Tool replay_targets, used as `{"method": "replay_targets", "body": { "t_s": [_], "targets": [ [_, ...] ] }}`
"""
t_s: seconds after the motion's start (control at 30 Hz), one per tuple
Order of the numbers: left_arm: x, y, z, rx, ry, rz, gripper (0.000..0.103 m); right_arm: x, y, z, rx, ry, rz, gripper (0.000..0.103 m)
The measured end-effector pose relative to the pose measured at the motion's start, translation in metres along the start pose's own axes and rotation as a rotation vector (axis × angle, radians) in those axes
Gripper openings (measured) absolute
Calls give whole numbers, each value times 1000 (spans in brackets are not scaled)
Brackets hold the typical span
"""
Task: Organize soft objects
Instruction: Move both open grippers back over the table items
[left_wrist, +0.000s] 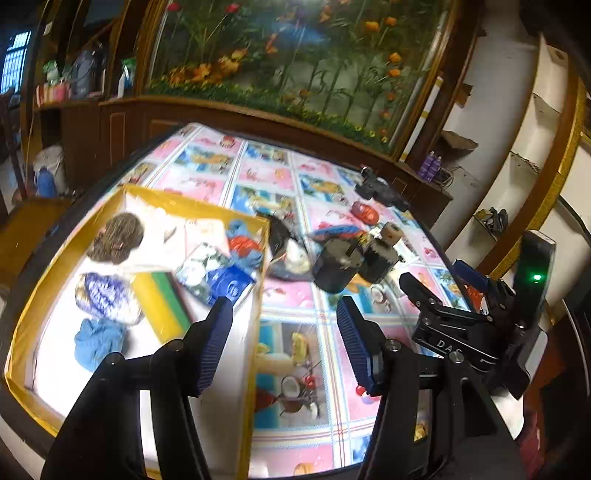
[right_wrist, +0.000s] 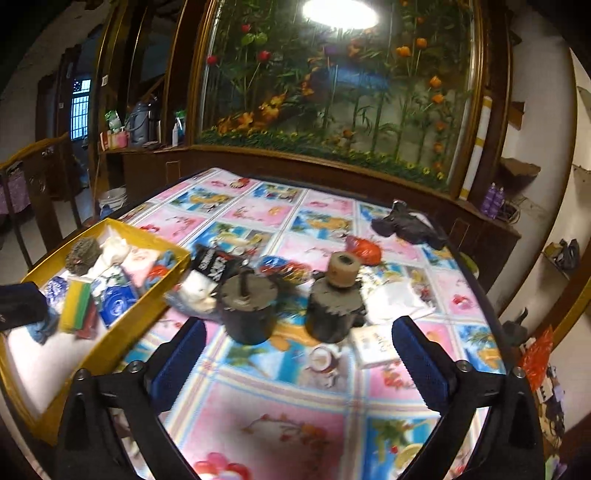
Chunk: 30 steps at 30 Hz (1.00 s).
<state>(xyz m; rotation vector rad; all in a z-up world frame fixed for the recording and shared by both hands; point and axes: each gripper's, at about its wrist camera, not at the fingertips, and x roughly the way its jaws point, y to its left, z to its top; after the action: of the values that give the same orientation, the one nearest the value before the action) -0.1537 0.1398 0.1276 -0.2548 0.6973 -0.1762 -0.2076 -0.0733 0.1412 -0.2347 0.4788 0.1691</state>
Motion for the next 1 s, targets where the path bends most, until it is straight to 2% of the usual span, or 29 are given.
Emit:
{"method": "replay_targets", "body": {
  "t_s": [0.07, 0.1, 0.23, 0.4, 0.6, 0.73, 0.83, 0.9, 1.0],
  "targets": [
    [3, -9, 1, 35, -9, 11, 81, 6, -11, -3, 10, 7, -3, 102],
    [7, -11, 2, 40, -1, 4, 83, 10, -17, -4, 19, 12, -4, 102],
    [34, -17, -2, 11, 102, -72, 83, 34, -44, -5, 93, 51, -22, 102],
    [57, -36, -10, 60, 166, -69, 83, 63, -84, -5, 192, 93, 8, 102],
    [81, -48, -5, 98, 194, -44, 83, 93, -131, -22, 383, 155, 66, 102],
    [94, -56, 9, 108, 178, -52, 83, 95, -151, -26, 466, 153, 92, 102],
    [104, -64, 19, 132, 151, -31, 83, 95, -153, -29, 479, 154, 93, 102],
    [116, -65, 24, 132, 160, -14, 83, 97, -152, -28, 467, 158, 92, 102],
    [132, -59, 26, 81, 194, -52, 83, 92, -143, -29, 449, 161, 92, 102]
  ]
}}
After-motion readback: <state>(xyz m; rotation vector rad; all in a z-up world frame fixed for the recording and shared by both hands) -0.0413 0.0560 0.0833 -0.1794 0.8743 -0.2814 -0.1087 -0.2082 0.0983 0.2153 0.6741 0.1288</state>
